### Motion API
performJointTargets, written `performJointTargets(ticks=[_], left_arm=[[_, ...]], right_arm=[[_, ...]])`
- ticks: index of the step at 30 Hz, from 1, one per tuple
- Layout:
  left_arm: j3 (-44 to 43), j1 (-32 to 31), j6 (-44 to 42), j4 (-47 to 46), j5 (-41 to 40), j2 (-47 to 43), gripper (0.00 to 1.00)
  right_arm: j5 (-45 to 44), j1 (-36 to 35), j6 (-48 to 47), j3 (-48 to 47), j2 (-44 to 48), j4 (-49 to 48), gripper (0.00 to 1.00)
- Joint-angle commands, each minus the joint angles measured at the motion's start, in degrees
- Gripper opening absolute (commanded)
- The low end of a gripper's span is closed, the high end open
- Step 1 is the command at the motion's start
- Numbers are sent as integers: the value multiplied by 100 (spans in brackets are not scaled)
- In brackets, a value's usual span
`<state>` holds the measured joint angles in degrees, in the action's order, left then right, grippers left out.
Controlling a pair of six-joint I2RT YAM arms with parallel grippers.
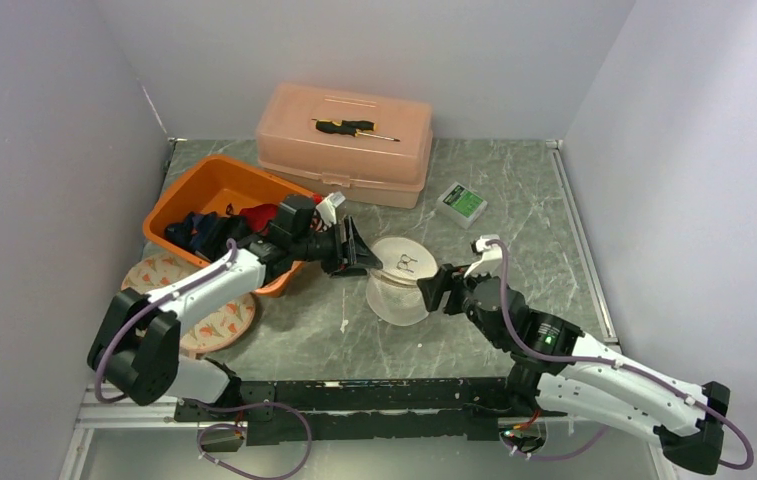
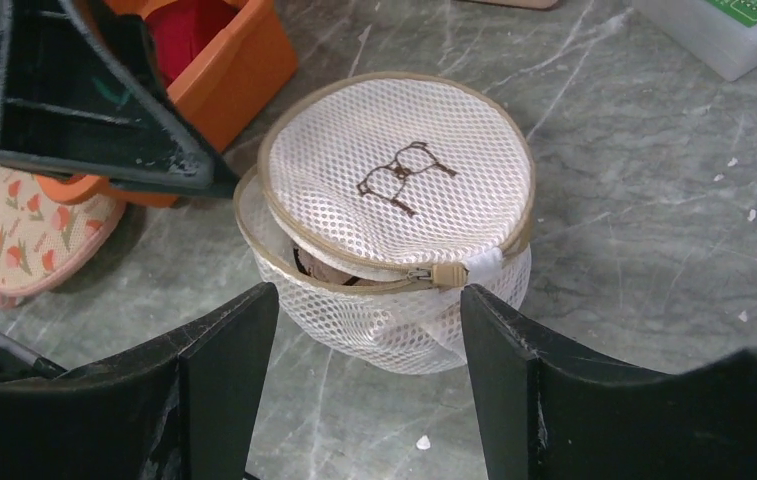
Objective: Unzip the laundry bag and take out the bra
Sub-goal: Unzip the laundry bag at the center of the board, then open the laundry bag at the center of the board.
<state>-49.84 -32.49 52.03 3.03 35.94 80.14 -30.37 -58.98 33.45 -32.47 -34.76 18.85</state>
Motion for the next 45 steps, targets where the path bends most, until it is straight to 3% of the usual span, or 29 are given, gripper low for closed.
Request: performJointTargets(ticks=[1,5,9,15,19,27,32,38,45], left_arm=[[-310,-16,-607,817,-407,-587,68],[-571,-3,-1037,1670,-1115,-901,67],[-675,-2,-1085,1929,-1659,-871,64],[-465,-3,-826,1284,-990,-383,57],[-161,-12,-612,647,-590,-220,57],[-237,-64,-733,551,-549,369,57],[-963,-64,-1322,1464,-1092,468,62],[-2429,-67,-2779,3033,-1536,1076,72],[-3466,-47,-4109,4057,-893,1995,71]], right_arm=[[28,45,-67,22,-232,-699,69],[118,56,-304,-3,-570,-1095,66],[140,58,-655,-28,-1118,-1537,57],[231,34,-744,193,-1606,-1629,45],[334,-165,-663,598,-1606,-1681,43],[322,-580,-486,822,-1843,-1600,44],[278,-623,-468,811,-1672,-1494,47],[414,-625,-587,599,-1416,-1367,55],[564,-629,-610,549,-1025,-1230,61]])
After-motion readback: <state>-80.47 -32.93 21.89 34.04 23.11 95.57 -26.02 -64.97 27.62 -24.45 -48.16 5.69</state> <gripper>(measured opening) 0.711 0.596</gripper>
